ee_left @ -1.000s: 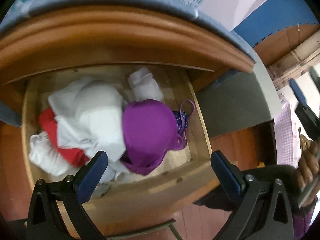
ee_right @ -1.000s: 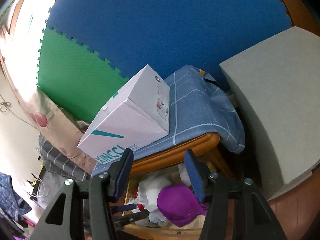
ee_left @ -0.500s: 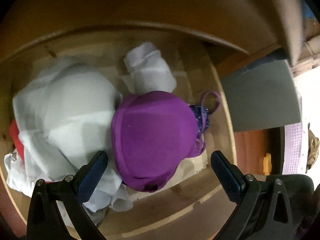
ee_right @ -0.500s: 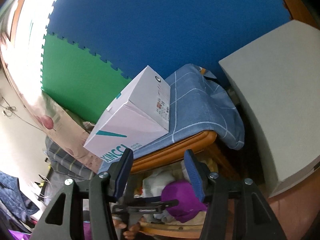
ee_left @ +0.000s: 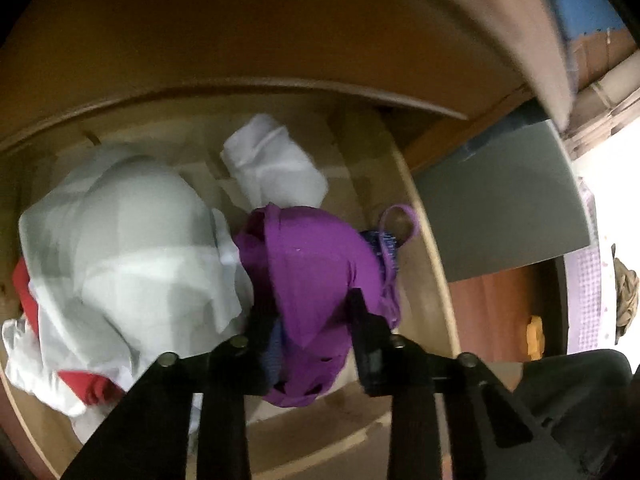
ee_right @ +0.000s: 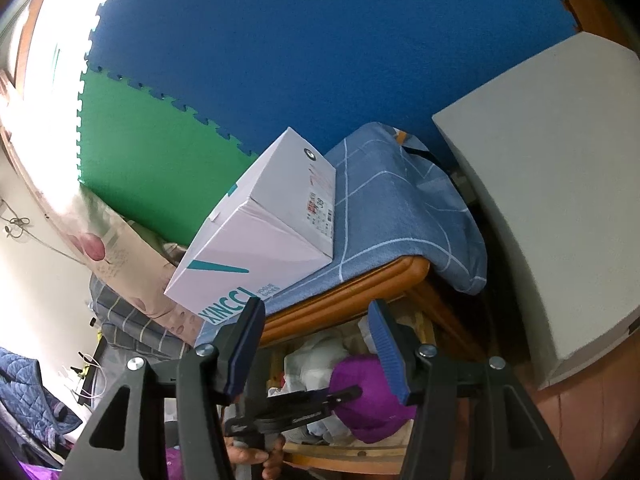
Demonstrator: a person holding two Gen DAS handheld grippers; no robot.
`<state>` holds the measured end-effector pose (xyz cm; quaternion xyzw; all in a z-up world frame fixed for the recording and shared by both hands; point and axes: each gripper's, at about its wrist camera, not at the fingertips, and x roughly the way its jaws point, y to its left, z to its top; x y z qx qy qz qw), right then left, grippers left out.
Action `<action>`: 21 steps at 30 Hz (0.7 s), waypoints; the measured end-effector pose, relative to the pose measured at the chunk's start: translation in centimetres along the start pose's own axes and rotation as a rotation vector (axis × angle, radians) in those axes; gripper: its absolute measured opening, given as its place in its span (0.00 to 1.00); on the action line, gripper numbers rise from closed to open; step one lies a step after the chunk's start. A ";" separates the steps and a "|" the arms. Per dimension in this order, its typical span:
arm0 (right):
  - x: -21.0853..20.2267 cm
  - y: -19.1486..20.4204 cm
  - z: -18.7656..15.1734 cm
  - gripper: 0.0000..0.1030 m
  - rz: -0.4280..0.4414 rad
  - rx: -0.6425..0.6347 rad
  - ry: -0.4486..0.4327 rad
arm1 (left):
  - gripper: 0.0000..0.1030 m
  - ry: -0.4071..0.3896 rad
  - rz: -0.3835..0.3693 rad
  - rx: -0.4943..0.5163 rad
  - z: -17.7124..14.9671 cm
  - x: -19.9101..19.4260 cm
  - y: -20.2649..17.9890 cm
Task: Take underwear out of drawer
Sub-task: 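Lift the purple bra out and carry it over the white box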
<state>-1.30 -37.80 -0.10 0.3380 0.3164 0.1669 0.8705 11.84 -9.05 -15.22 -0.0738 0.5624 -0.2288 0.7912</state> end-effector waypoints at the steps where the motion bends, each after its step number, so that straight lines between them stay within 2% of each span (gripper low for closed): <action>1: 0.0 -0.2 0.0 0.54 -0.003 0.008 0.000 | 0.17 -0.015 0.000 0.008 -0.3 -0.5 -0.3; 9: 0.1 -1.1 0.0 0.54 -0.033 0.049 -0.006 | 0.13 -0.125 0.005 0.078 -3.4 -4.8 -3.8; 11: 0.1 -1.2 0.0 0.54 -0.038 0.050 -0.007 | 0.13 -0.153 0.001 0.083 -3.3 -6.3 -4.1; 21: 0.5 -1.3 -0.1 0.54 -0.056 0.051 0.002 | 0.12 -0.327 -0.035 0.095 -4.7 -16.3 -6.1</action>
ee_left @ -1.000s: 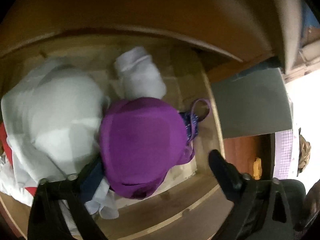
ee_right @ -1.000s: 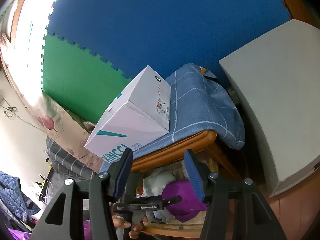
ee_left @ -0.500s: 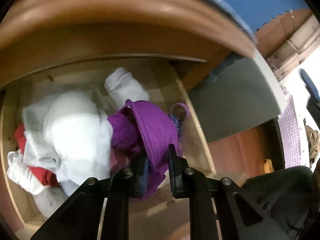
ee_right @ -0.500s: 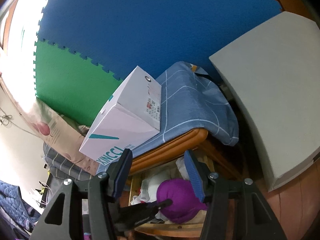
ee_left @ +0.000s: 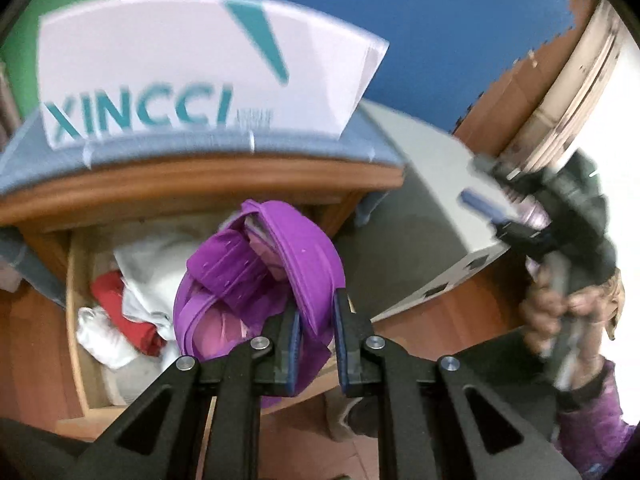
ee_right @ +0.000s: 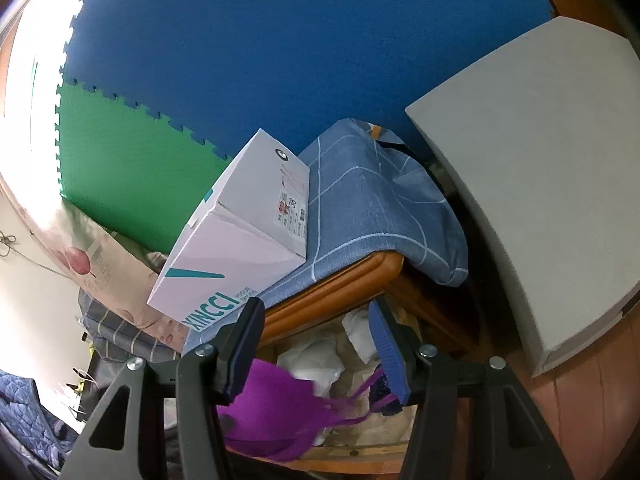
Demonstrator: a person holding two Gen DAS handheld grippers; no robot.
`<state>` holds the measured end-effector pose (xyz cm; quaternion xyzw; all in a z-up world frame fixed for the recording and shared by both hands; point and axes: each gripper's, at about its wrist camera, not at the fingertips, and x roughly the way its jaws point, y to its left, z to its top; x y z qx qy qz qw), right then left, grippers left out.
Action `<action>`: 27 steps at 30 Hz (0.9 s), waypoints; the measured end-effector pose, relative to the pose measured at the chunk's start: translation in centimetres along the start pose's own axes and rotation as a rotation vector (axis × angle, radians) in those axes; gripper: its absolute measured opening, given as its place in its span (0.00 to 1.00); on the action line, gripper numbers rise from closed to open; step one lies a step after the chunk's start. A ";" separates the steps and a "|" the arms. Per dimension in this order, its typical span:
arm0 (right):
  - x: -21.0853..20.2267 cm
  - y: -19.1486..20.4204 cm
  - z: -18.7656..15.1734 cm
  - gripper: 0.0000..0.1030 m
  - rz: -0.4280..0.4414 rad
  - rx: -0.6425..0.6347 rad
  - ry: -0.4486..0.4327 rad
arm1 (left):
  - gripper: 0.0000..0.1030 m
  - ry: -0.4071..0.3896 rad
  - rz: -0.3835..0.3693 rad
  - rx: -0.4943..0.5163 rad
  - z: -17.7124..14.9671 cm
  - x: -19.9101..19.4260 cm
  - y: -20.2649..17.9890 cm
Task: Take underwear out of drawer
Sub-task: 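Lift the purple bra out and carry it over the white box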
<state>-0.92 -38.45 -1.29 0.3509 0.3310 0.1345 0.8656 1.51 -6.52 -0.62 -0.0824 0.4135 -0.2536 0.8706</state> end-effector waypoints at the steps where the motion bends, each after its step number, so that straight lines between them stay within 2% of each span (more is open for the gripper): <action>1: 0.1 0.0 0.0 0.54 -0.001 -0.002 0.002 | 0.12 -0.015 -0.005 0.006 0.3 -1.1 -0.3; 10: 0.4 0.1 -0.1 0.54 -0.012 -0.001 0.008 | 0.12 -0.146 -0.047 0.058 4.4 -9.8 -2.9; 18: 0.3 0.1 -0.2 0.54 -0.013 -0.003 0.007 | 0.12 -0.250 -0.093 0.022 12.5 -15.7 -4.0; 20: 0.3 0.0 -0.2 0.54 -0.011 0.000 0.005 | 0.12 -0.283 -0.088 0.033 14.6 -16.8 -4.2; 23: 0.3 0.0 -0.2 0.54 -0.009 0.000 0.006 | 0.12 -0.341 -0.029 0.080 17.7 -17.5 -4.6; 27: 0.4 0.1 -0.1 0.54 -0.006 -0.006 0.008 | 0.12 -0.357 0.023 0.086 22.1 -16.3 -3.8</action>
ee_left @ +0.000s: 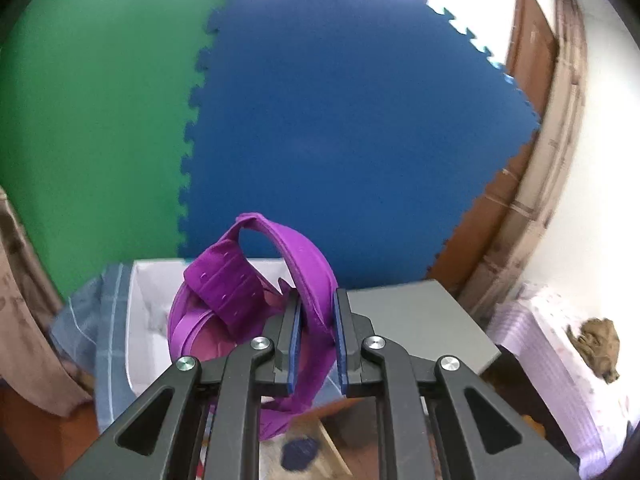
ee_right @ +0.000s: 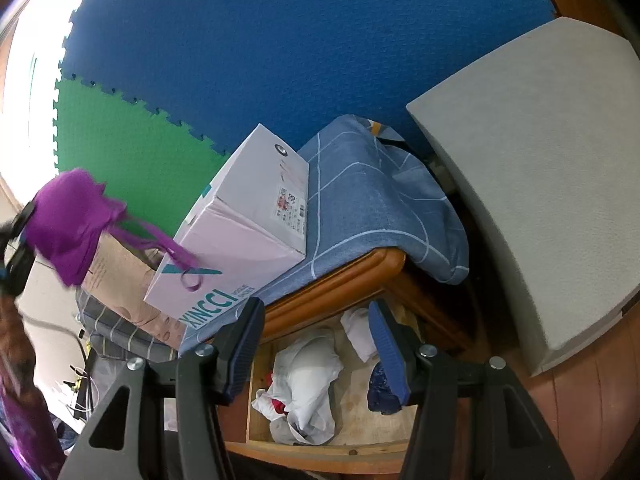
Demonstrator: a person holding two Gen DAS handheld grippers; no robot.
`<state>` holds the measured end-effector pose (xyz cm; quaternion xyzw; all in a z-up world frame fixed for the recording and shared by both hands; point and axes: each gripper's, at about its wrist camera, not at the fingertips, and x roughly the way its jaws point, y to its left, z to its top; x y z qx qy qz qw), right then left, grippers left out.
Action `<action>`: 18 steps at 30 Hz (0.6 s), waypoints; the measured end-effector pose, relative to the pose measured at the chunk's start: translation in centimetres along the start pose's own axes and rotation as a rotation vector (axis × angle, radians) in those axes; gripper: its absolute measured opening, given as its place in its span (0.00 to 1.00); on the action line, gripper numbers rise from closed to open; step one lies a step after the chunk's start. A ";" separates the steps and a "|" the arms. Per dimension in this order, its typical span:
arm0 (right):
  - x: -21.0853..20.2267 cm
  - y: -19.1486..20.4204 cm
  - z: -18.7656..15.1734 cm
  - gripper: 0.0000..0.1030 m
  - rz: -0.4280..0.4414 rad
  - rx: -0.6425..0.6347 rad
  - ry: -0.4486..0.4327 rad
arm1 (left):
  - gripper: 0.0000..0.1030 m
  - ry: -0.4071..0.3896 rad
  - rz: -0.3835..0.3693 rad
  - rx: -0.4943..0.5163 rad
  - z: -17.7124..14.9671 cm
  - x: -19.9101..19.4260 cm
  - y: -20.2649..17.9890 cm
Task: Take underwear out of drawer
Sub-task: 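Lift the purple bra out and carry it over the white box, then lower the bra into the box and open the left gripper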
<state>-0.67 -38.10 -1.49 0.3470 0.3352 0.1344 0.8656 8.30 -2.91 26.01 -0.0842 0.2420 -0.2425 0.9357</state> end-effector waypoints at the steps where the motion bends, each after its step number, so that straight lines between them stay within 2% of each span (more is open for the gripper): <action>1: 0.0 0.0 0.0 0.54 0.002 0.000 0.000 | 0.12 0.003 0.004 -0.007 0.6 0.9 0.6; 6: 0.1 -0.1 0.1 0.54 0.005 0.001 0.003 | 0.12 0.016 0.104 0.000 1.9 5.9 3.4; 9: 0.0 -0.1 0.1 0.54 0.007 -0.001 0.003 | 0.12 0.032 0.152 -0.037 1.6 8.3 6.1; 13: 0.3 0.0 0.0 0.54 0.011 -0.002 0.012 | 0.13 0.106 0.184 -0.057 0.3 12.3 9.0; 18: 0.7 0.5 -0.2 0.54 0.006 -0.031 0.030 | 0.16 0.179 0.231 -0.065 -2.6 15.7 10.7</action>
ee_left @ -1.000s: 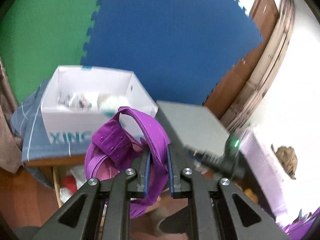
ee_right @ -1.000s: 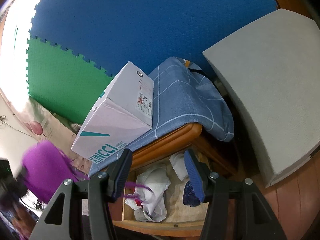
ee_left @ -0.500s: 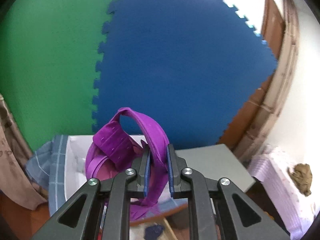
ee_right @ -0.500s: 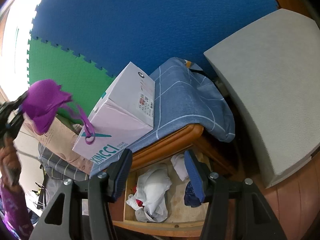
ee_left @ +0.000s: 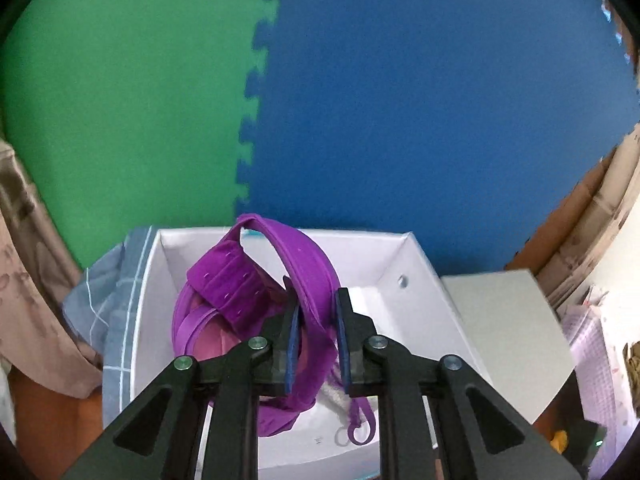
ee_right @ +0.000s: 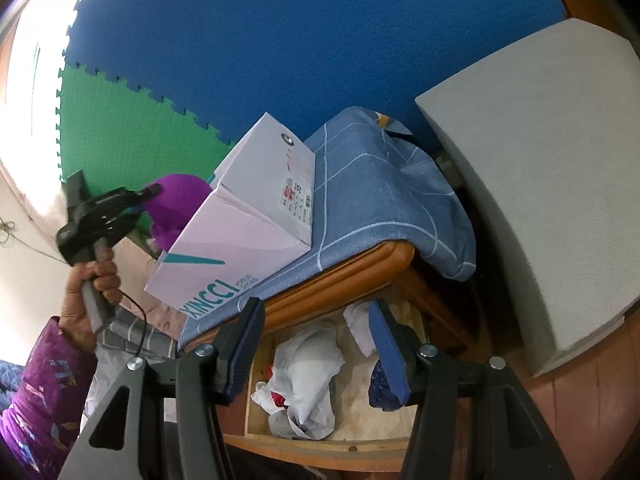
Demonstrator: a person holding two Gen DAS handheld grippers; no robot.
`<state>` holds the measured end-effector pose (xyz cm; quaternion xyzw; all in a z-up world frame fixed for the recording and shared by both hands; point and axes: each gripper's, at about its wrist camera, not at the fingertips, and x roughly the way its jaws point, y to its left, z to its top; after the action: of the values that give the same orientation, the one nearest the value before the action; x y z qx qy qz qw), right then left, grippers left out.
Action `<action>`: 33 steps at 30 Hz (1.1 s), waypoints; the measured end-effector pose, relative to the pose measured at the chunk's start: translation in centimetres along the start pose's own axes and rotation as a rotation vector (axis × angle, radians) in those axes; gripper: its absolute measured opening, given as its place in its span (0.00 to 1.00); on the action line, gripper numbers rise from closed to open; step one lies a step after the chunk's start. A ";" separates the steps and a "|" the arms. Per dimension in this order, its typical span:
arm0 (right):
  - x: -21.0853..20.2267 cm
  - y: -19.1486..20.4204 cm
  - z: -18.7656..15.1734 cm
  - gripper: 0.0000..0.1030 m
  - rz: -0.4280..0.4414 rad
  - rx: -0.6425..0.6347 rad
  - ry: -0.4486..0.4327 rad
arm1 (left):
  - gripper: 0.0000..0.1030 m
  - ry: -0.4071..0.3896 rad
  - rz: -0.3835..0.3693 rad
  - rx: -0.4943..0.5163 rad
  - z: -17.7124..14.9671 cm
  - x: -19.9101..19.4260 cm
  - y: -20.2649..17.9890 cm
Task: Take underwear out of drawer
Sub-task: 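Lower the bra into the box and open the left gripper, then reach the right gripper into the drawer, grasp the navy patterned underwear, lift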
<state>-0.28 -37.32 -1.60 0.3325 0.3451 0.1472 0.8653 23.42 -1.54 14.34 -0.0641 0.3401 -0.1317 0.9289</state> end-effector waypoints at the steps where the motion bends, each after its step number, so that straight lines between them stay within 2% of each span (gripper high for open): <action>1: 0.1 0.1 0.0 0.54 -0.002 -0.005 0.005 | 0.18 0.008 0.029 0.011 -0.5 0.5 0.1; 3: 0.3 0.1 -0.1 0.54 -0.006 -0.007 0.016 | 0.34 0.027 0.059 0.014 -1.2 1.2 0.3; 4: 0.5 0.0 -0.2 0.54 -0.011 -0.006 0.024 | 0.48 0.037 0.072 0.006 -1.4 1.3 0.4; 5: 0.7 0.0 -0.2 0.54 -0.017 -0.007 0.034 | 0.56 0.033 0.086 -0.009 -1.7 1.2 0.6; 6: 0.9 0.0 -0.3 0.54 -0.019 -0.010 0.046 | 0.58 0.016 0.083 -0.028 -1.9 0.8 1.0; 8: 1.3 0.2 -0.6 0.54 -0.029 -0.028 0.073 | 0.69 -0.010 0.041 -0.079 -2.5 -0.3 1.8; 10: 2.1 0.9 -1.1 0.54 -0.049 -0.076 0.116 | 0.70 -0.033 0.002 -0.130 -2.7 -1.5 2.6; 12: 3.2 1.7 -1.9 0.54 -0.061 -0.133 0.177 | 0.75 -0.100 -0.058 -0.159 -3.5 -3.6 3.2; 14: 4.8 2.7 -3.0 0.54 -0.093 -0.208 0.256 | 1.00 -0.162 -0.082 -0.144 -4.2 -5.7 3.3; 16: 6.5 3.7 -4.1 0.54 -0.114 -0.275 0.327 | 1.00 -0.211 -0.116 -0.086 -4.7 -7.4 3.0; 19: 9.3 5.2 -6.0 0.54 -0.146 -0.368 0.431 | 1.00 -0.199 -0.122 -0.027 -4.2 -7.7 2.5; 22: 12.2 6.2 -8.1 0.54 -0.216 -0.506 0.528 | 1.00 -0.210 -0.148 -0.044 -3.9 -8.6 2.7; 25: 14.8 6.1 -9.7 0.54 -0.281 -0.613 0.624 | 1.00 -0.253 -0.166 -0.056 -4.8 -10.9 3.3; 28: 17.1 5.7 -10.8 0.54 -0.345 -0.750 0.685 | 1.00 -0.279 -0.118 -0.043 -7.6 -13.2 4.1; 33: 21.0 4.5 -11.7 0.54 -0.412 -0.919 0.772 | 1.00 -0.234 -0.039 -0.040 -14.5 -14.7 6.7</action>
<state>6.49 -18.33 -15.40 -0.2233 0.5908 0.2200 0.7434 4.57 8.67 10.94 -0.1039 0.2306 -0.1345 0.9581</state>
